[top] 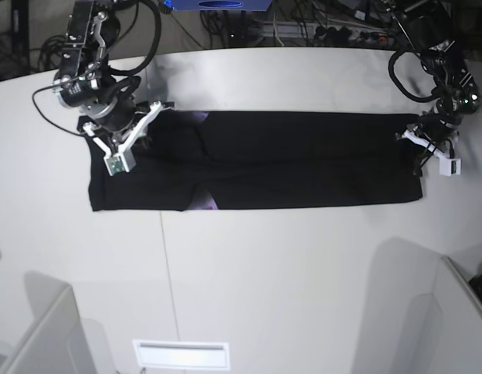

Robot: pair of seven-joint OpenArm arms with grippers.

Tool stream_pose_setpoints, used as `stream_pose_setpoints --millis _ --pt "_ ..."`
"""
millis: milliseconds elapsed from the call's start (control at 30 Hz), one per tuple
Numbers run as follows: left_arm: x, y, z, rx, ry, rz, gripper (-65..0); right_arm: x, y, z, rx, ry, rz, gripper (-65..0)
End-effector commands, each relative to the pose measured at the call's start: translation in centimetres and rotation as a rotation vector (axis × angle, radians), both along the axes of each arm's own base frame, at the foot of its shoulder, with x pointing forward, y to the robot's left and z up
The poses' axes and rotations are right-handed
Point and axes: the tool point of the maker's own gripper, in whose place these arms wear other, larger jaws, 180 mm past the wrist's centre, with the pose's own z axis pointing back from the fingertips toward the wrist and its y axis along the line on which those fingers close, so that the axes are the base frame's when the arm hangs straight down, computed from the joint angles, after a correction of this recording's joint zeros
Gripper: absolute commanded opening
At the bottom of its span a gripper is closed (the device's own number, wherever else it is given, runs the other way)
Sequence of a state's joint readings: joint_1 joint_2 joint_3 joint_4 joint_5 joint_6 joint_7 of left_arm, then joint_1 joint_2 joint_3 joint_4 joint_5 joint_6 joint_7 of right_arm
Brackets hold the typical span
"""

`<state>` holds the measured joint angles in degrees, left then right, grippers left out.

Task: Fold the T-shirt properly
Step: 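Grasp the strip's ends with both grippers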

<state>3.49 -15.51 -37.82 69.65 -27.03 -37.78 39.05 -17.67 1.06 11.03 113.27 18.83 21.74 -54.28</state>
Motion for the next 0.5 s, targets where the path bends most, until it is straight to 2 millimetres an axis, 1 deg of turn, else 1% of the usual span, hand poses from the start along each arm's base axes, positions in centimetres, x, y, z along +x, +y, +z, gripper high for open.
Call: stream_pose_setpoints --millis 0,67,200,267,467 --pt "0.0 0.6 0.0 0.033 0.035 -0.016 -65.0 0.5 0.0 0.8 0.003 -0.038 0.004 -65.0" --pt "0.4 1.4 0.7 0.052 0.025 -0.016 -65.0 0.4 0.0 0.8 0.003 -0.036 0.004 -65.0" --pt "1.1 1.6 1.5 0.066 0.004 -0.020 -65.0 0.1 0.0 0.6 0.005 -0.027 0.004 -65.0" --pt "1.4 2.4 2.6 0.098 -0.014 -0.026 -65.0 0.0 0.0 0.5 0.005 -0.026 0.004 -65.0" --pt "2.0 2.4 4.7 0.149 -0.060 -0.049 -65.0 0.1 0.0 0.5 0.004 -0.026 0.002 -65.0"
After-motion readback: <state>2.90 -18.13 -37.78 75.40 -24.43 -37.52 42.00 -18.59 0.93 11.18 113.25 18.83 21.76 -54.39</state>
